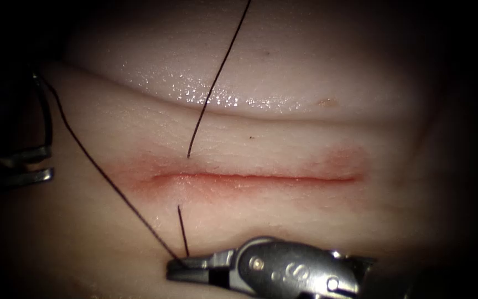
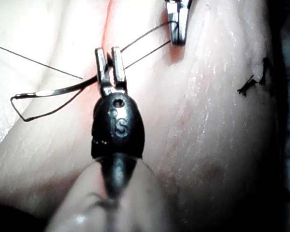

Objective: Wound Closure

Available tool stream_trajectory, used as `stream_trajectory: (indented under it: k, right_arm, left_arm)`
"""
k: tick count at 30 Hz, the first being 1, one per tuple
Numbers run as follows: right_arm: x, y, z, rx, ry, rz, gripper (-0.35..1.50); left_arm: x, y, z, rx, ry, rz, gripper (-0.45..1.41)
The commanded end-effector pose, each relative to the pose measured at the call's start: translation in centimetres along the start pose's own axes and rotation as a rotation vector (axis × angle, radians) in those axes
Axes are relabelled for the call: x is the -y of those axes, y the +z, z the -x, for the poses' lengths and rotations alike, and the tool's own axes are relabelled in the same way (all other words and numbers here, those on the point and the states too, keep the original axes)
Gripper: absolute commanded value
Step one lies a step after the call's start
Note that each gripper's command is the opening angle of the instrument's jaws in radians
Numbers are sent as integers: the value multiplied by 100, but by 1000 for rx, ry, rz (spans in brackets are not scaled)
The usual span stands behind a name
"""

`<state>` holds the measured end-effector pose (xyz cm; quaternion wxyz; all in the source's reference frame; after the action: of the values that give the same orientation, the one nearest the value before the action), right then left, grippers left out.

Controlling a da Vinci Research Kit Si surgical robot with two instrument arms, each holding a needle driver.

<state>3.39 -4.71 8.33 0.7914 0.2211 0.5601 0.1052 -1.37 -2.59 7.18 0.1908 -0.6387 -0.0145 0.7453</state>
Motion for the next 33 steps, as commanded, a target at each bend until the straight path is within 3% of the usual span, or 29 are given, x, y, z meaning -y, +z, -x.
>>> stream_trajectory:
  k: [1, 9, 14, 17, 19, 20, 23, 33]
  right_arm:
    - [17, 13, -4, -3, 0, -7, -35]
    - [60, 22, -35, -22, -14, -49, -35]
    - [49, 19, -41, -26, -24, -44, -33]
    - [30, 12, -38, -20, -19, -18, 74]
    - [15, 7, -35, -12, -6, 24, 121]
    - [8, 4, -33, -11, 0, 45, 133]
    - [-9, -6, -26, -17, 12, 102, 146]
    - [-49, -29, -3, -3, 5, 145, 148]
  left_arm:
    - [-6, 4, 7, 0, 0, 0, -45]
    - [-14, 2, 4, -4, 2, 10, -45]
    - [-13, 2, 4, -4, 2, 10, -45]
    - [-12, 2, 5, -5, 1, 11, -45]
    - [-11, 1, 5, -6, 1, 14, -45]
    - [-10, 0, 6, -7, 1, 15, -45]
    - [-6, -4, 6, -9, 0, 22, -45]
    - [5, -22, 7, 17, -6, 6, -45]
